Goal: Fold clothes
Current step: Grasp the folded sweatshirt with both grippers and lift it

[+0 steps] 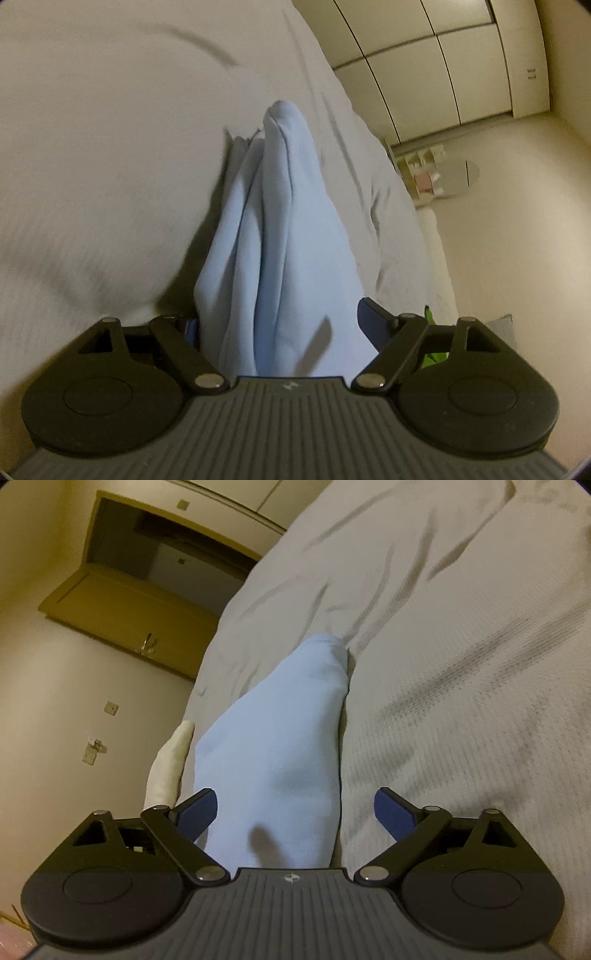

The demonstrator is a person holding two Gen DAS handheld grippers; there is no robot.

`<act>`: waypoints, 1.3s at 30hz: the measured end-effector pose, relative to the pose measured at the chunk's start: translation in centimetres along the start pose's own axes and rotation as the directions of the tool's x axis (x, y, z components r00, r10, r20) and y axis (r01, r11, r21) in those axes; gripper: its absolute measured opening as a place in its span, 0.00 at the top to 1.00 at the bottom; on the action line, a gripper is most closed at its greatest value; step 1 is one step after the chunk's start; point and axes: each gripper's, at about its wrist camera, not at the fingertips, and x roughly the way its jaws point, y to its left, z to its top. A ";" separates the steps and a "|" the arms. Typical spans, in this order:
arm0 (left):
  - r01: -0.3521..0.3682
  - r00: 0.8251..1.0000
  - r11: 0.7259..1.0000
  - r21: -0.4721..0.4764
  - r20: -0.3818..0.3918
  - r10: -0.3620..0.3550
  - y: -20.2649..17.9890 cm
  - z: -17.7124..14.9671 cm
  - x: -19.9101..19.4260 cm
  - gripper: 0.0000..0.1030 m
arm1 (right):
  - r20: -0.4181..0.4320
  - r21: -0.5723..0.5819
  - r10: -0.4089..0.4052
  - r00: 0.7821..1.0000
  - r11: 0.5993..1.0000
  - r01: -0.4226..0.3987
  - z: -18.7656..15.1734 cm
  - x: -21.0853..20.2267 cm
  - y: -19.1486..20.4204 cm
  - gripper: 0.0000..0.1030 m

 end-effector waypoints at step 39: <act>-0.183 0.980 0.973 -0.140 0.058 0.192 -9.1 11.7 -19.6 0.82 | -0.310 0.090 0.088 0.947 0.994 -0.063 7.2 14.5 24.7 0.72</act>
